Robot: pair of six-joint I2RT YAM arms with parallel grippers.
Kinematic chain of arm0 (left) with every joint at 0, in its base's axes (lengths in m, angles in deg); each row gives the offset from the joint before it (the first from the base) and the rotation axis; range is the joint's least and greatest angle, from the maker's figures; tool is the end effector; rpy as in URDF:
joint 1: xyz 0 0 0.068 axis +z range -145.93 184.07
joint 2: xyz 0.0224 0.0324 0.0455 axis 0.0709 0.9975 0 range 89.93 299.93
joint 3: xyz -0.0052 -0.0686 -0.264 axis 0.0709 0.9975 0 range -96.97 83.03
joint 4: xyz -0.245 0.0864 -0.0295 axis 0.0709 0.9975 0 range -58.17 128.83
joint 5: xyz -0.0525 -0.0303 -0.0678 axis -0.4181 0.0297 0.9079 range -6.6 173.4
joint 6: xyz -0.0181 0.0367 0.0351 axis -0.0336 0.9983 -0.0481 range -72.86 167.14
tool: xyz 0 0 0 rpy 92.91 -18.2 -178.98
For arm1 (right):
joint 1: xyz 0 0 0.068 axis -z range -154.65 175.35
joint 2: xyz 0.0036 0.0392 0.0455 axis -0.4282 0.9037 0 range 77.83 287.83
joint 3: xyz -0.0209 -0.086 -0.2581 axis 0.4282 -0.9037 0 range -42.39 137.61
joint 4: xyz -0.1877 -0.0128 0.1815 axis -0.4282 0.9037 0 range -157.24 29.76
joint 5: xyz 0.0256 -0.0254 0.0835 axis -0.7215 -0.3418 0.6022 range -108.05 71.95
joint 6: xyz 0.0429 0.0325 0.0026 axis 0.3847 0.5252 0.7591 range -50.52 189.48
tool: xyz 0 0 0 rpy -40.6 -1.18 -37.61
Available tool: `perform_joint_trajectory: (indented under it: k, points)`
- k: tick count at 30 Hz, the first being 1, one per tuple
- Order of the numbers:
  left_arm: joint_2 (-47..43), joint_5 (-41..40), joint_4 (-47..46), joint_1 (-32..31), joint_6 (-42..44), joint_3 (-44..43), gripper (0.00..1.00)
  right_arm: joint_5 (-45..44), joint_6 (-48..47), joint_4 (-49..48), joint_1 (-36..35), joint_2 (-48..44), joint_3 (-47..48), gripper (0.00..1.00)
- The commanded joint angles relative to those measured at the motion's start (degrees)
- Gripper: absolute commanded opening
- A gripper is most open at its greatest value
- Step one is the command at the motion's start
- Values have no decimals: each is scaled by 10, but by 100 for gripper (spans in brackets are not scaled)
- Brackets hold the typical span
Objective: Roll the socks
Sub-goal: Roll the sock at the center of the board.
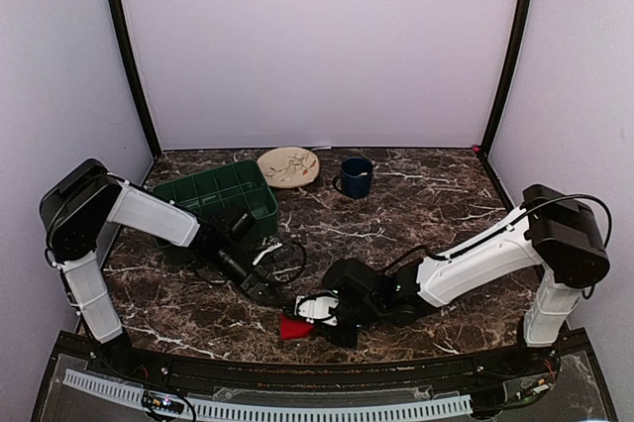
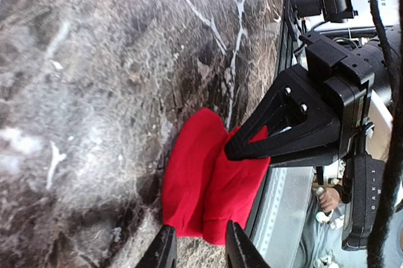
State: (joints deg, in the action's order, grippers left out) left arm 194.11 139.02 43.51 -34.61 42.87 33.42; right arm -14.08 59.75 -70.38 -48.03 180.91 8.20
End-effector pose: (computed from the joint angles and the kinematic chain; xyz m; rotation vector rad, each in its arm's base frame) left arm 0.2264 -0.2188 0.1184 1.0907 2.5050 -1.5419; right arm 0.0971 0.3341 0.1298 -1.6931 1.8610 0.5653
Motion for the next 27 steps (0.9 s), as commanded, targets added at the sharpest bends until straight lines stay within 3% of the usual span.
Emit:
perform_joint_trajectory:
  k: [1, 14, 18, 27]
  points:
    - [-39, -31, -34, 9, -32, 23, 30, 33, 23, 34, 15, 22, 12, 2]
    - [-185, -233, -126, 12, -84, 104, 36, 211, 81, 126, 85, 74, 81, 2]
    - [-227, -260, -161, 9, -99, 137, 37, 255, 95, 151, 103, 93, 100, 2]
    - [-264, -396, -136, -74, -54, 138, 39, 363, 133, 181, 147, 134, 132, 1]
